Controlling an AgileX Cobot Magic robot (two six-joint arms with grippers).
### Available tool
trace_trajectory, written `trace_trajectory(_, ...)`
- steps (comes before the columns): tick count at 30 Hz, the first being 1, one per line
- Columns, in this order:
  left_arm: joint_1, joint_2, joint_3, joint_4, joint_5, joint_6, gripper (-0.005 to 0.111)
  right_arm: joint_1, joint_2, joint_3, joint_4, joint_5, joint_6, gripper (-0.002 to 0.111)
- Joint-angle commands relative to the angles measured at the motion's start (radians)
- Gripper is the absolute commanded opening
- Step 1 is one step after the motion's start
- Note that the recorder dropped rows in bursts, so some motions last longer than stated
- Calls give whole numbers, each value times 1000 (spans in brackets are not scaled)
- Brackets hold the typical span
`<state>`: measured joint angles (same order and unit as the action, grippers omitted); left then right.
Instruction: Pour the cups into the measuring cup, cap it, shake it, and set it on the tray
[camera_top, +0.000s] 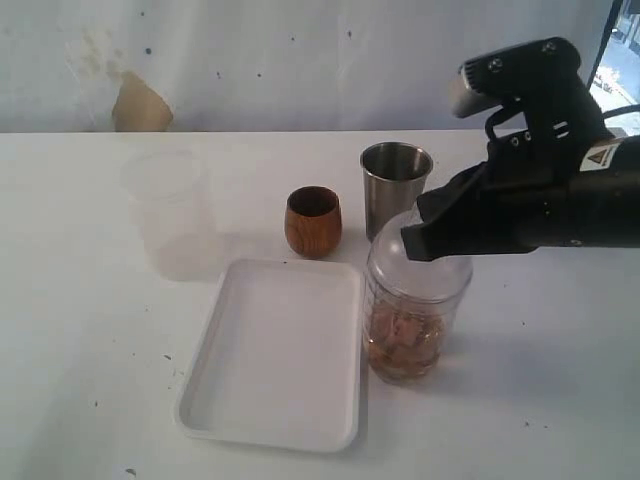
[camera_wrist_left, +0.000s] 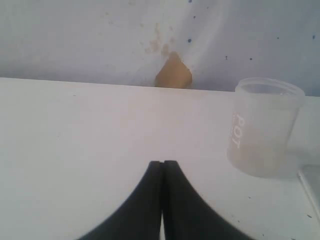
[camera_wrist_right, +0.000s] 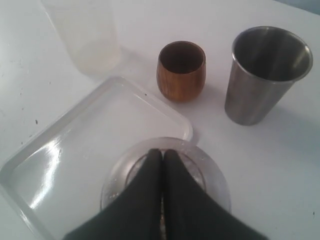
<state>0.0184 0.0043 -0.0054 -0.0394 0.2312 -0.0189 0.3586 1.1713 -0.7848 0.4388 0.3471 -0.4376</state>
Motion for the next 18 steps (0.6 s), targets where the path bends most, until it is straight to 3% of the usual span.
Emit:
trace_trajectory(1,-1,-4,5,2,2,0,0,1,13,8,-2,2,-13,0)
trace_trajectory(18,-1,-4,5,2,2,0,0,1,89,42,-30,-18,-12,0)
